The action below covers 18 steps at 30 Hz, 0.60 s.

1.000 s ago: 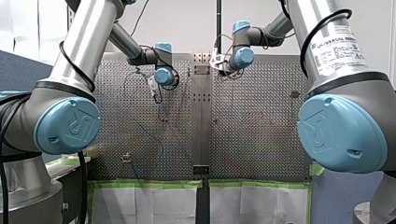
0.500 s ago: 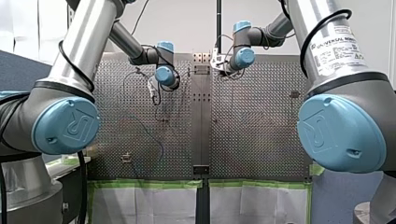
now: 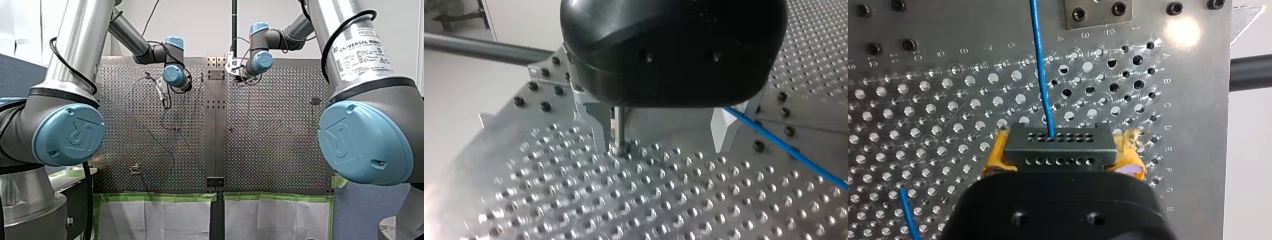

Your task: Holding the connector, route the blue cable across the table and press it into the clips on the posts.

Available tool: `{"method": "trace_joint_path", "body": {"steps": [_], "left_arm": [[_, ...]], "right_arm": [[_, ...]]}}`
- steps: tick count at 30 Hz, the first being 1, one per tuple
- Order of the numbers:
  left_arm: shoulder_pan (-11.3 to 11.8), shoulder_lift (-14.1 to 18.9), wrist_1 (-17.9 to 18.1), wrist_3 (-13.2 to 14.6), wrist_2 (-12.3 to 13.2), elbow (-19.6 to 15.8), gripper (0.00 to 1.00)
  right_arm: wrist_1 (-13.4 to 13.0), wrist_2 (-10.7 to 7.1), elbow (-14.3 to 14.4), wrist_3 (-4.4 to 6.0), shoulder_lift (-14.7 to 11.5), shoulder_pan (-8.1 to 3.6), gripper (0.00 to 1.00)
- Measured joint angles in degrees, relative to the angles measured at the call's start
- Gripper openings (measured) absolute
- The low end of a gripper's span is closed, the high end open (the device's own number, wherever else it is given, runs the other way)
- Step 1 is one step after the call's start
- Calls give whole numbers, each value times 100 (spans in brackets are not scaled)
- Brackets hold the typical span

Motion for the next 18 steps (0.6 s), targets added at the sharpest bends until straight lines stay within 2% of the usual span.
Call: {"method": "trace_joint_path", "body": {"steps": [7, 18], "left_arm": [[-143, 339, -180, 56, 4, -339, 100], [-356, 866, -251, 69, 13, -771, 100]], "right_arm": [[13, -3, -3, 4, 0, 17, 0], [18, -4, -5, -1, -12, 7, 0]]}}
